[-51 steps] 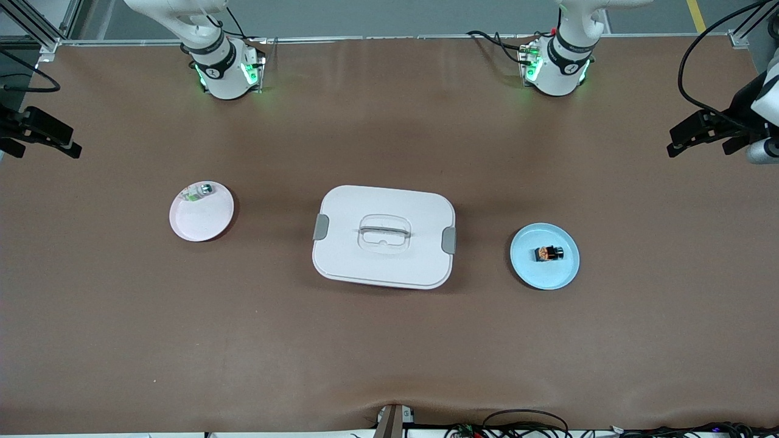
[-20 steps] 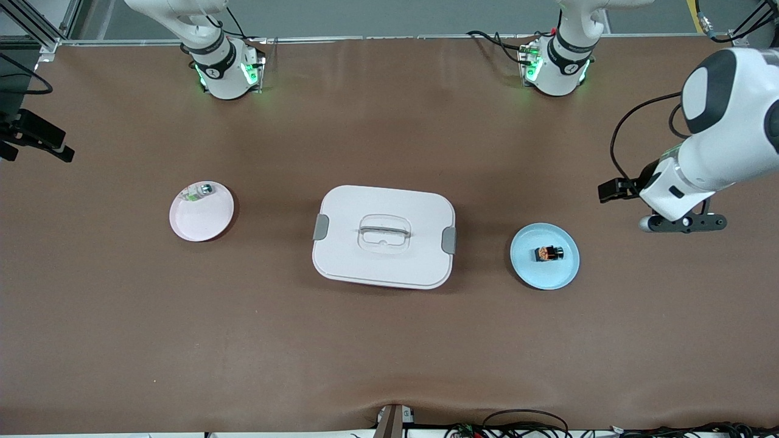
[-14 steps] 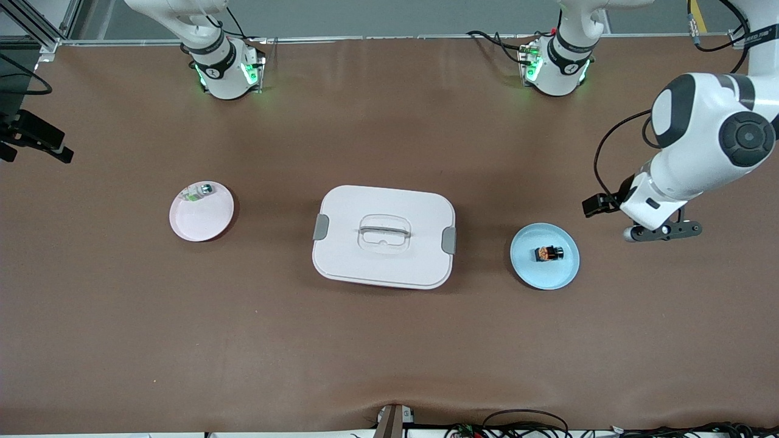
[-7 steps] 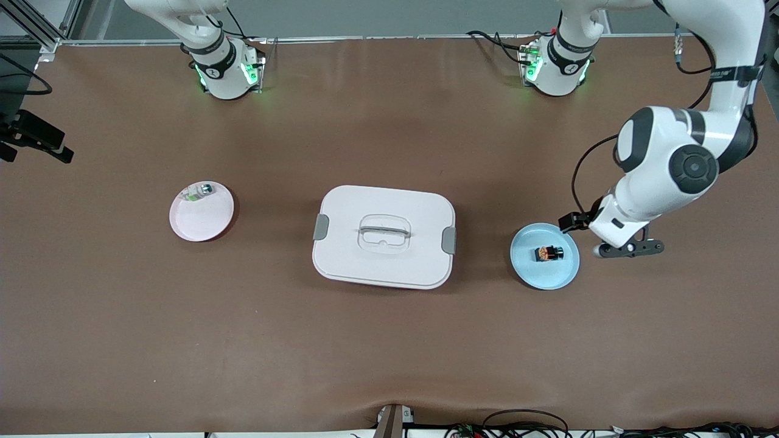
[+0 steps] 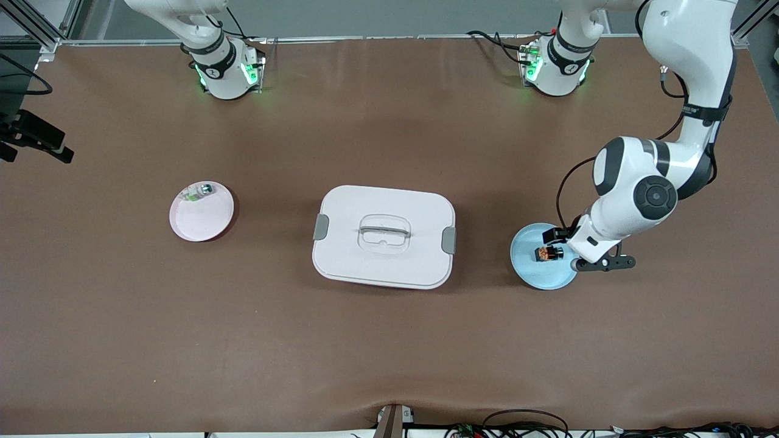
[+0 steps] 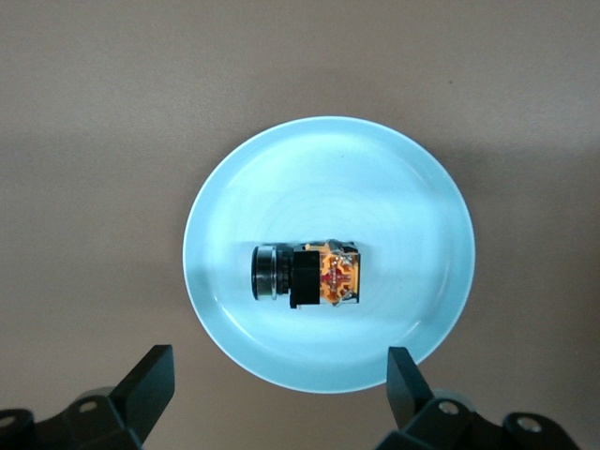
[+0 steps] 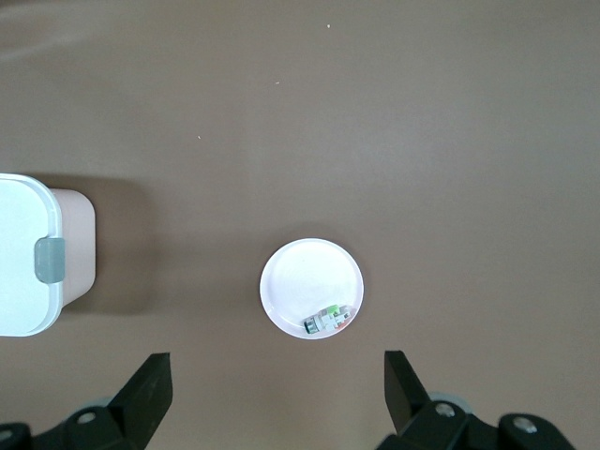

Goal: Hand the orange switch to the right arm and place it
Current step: 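Lower the left gripper and close it on the orange switch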

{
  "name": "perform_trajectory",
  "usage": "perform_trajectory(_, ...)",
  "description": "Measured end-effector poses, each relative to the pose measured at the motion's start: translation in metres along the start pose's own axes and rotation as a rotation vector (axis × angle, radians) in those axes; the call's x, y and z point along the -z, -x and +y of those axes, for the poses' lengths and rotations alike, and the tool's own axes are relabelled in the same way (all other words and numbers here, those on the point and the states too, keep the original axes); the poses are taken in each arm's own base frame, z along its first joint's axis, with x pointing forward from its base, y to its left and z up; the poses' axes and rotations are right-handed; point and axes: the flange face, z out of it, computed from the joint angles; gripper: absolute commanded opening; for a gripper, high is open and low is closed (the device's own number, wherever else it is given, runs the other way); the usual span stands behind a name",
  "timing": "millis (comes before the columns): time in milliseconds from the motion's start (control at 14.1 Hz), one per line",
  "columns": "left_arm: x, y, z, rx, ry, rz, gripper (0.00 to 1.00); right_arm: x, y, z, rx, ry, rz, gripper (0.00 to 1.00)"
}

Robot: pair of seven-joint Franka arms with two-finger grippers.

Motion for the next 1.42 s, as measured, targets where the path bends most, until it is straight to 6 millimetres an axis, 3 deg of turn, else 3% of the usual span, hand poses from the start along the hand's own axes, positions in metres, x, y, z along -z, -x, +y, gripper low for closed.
perform_trajectory(496, -0.043, -0.003, 0.001, 0.010, -0.002, -0.023, 1.00, 0.000, 0.000, 0.000, 0.000, 0.000, 0.000, 1.00)
perform_trajectory(1417, -0.091, -0.010, 0.009, 0.048, 0.018, 0.029, 1.00, 0.000, 0.000, 0.000, 0.000, 0.000, 0.000, 1.00)
